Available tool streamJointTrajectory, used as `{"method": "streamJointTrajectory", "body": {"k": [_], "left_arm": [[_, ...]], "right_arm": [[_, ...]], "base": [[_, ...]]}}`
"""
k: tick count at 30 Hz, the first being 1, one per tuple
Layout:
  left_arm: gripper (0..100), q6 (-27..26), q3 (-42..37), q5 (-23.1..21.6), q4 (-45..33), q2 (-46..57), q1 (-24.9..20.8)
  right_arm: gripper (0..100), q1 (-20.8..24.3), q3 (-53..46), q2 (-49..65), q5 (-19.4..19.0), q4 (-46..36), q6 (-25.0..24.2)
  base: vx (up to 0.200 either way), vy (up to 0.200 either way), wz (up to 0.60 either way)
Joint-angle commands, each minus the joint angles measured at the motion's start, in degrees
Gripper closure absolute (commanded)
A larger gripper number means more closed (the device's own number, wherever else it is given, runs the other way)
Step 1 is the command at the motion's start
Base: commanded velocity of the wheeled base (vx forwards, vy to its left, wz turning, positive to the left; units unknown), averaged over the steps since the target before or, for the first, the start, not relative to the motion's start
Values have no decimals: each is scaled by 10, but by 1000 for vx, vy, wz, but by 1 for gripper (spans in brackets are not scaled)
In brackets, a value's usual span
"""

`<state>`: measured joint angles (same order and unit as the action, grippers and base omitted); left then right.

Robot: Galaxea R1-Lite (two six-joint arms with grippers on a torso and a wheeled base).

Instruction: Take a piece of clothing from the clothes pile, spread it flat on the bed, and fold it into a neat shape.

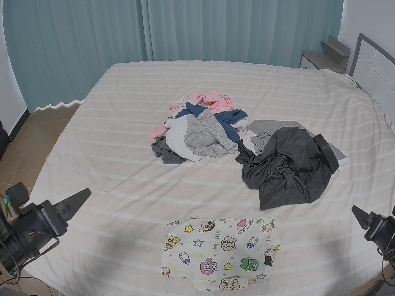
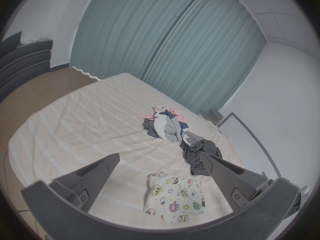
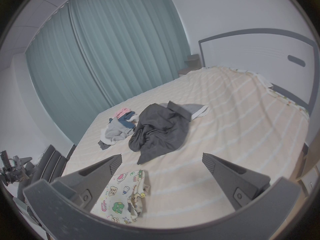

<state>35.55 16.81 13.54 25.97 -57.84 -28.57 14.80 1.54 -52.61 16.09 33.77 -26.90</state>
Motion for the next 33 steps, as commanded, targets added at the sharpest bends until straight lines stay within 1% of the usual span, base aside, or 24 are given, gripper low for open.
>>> {"method": "streamJointTrajectory", "body": {"k": [1,3,4,5,6,7,10,11,13,14,15,16,17,19,20,21,22,23,24,26,27,29,31,33], "left_arm": [[0,-37,-22,81,-251,375,78],[0,-58,-25,79,-283,426,125],[0,-61,-25,79,-288,433,132],[0,-92,-27,78,-318,491,171],[0,-95,-27,78,-320,496,175],[0,-133,-35,81,-339,534,190],[0,-137,-52,90,-315,532,191],[0,-140,-59,91,-310,532,190],[0,-167,-92,83,-301,532,190],[0,-189,-112,74,-297,532,190],[0,-199,-122,68,-293,532,190],[0,-227,-158,46,-266,532,190],[0,-237,-166,29,-240,532,190],[0,-244,-168,12,-229,531,190],[0,-246,-167,12,-231,531,190],[0,-254,-166,12,-235,524,193],[0,-254,-166,12,-235,524,193],[0,-265,-166,18,-235,513,206],[0,-265,-166,18,-235,513,206],[0,-304,-164,27,-234,541,278],[0,-320,-164,23,-237,556,302],[0,-340,-164,17,-238,563,295],[0,-342,-164,0,-238,564,289],[0,-342,-164,-65,-237,562,280]], "right_arm": [[0,-139,7,399,10,-277,60],[0,-155,4,444,-3,-298,84],[0,-157,3,451,-6,-300,87],[0,-166,-2,487,-25,-308,109],[0,-165,-3,489,-24,-309,113],[0,-165,-15,492,-31,-307,127],[0,-162,-15,498,-41,-311,129],[0,-158,-15,510,-54,-311,129],[0,-151,-15,526,-106,-311,138],[0,-151,-15,525,-124,-311,147],[0,-151,-15,525,-133,-311,155],[0,-151,-15,525,-146,-311,178],[0,-151,-15,525,-152,-311,193],[0,-151,-15,525,-168,-311,229],[0,-151,-15,525,-171,-311,236],[0,-151,-15,525,-174,-312,263],[0,-151,-15,525,-174,-312,263],[0,-151,-15,525,-174,-317,289],[0,-151,-15,525,-174,-317,289],[0,-151,-15,525,-174,-318,297],[0,-151,-15,525,-175,-317,297],[0,-151,-15,525,-178,-333,295],[0,-151,-15,525,-182,-349,294],[0,-151,-15,525,-186,-353,288]], "base": [[0,0,0],[0,0,0],[0,0,0],[0,0,0],[0,0,0],[0,0,0],[0,0,0],[0,0,0],[0,0,0],[0,0,0],[0,0,0],[0,0,0],[0,0,0],[0,0,0],[0,0,0],[0,0,0],[0,0,0],[0,0,0],[0,0,0],[0,0,0],[0,0,0],[0,0,0],[0,0,0],[0,0,0]]}}
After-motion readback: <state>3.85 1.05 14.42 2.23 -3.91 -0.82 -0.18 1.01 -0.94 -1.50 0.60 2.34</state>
